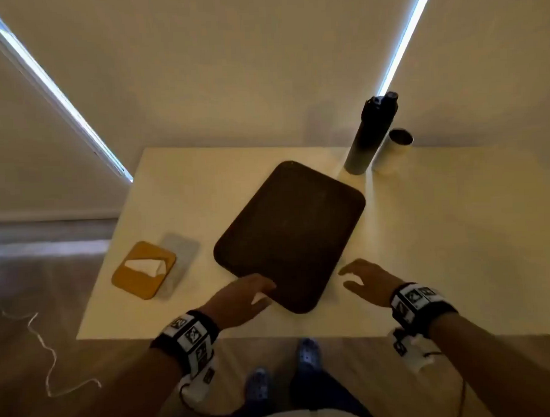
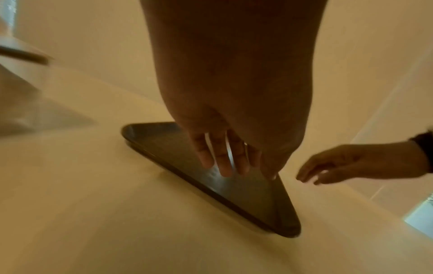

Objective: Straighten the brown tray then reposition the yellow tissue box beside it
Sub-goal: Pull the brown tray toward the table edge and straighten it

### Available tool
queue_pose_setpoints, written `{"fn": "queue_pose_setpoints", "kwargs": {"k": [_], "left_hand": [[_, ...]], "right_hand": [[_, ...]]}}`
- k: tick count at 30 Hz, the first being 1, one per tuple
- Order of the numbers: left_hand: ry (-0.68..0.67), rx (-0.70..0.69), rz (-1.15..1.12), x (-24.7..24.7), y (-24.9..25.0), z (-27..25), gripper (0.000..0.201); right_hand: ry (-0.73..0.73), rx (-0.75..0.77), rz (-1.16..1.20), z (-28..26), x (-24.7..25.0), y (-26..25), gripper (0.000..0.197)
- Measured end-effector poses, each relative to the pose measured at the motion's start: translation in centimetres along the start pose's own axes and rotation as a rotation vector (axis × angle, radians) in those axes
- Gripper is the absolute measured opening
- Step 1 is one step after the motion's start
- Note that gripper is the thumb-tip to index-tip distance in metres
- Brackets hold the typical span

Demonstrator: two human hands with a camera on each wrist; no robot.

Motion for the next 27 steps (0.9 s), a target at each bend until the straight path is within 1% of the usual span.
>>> {"fn": "queue_pose_setpoints", "kwargs": {"k": [1,2,4,5,7,10,14,20,27], "left_hand": [[-0.04,0.014,-0.056,-2.6,0.5,3.0,0.04],[-0.019,0.002,-0.061,-1.7,1.1,4.1,0.041],[-0.058,0.014,-0.031,-1.9,2.3,6.0,0.045],[-0.062,0.004,-0.032,-2.2,2.9,7.7,0.047],[-0.062,0.019,-0.043,-3.0,4.1,9.9,0.051],[-0.069,0.044,-0.083,-4.3,5.2,12.1,0.057],[-0.091,0.037,-0.161,-5.6,5.4,13.2,0.062],[-0.08,0.01,-0.229,-6.3,5.0,13.3,0.06],[-0.121,-0.015,-0.177,-5.9,4.6,12.6,0.06]], "right_hand": [[-0.058,0.019,-0.031,1.9,-1.0,2.4,0.033],[-0.005,0.04,-0.041,2.4,0.2,1.9,0.034],[0.047,0.056,-0.103,3.3,1.6,1.7,0.037],[0.058,0.09,-0.15,4.4,2.2,2.1,0.038],[0.05,0.122,-0.242,5.8,2.9,2.6,0.039],[-0.001,0.13,-0.353,7.4,4.0,3.4,0.037],[-0.06,0.178,-0.468,8.8,4.7,3.9,0.033],[-0.022,0.274,-0.557,9.3,4.8,3.5,0.027],[0.051,0.266,-0.518,8.5,4.1,3.4,0.027]]}}
Point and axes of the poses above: each hand's wrist, its own z-axis towards the middle knuckle, its own x-axis out of the back of the hand, y = z × x, the point moved 6 cm from there along z, towards the middle knuckle, and after that the axes turned 14 degrees about -y, right-handed, at the moved point
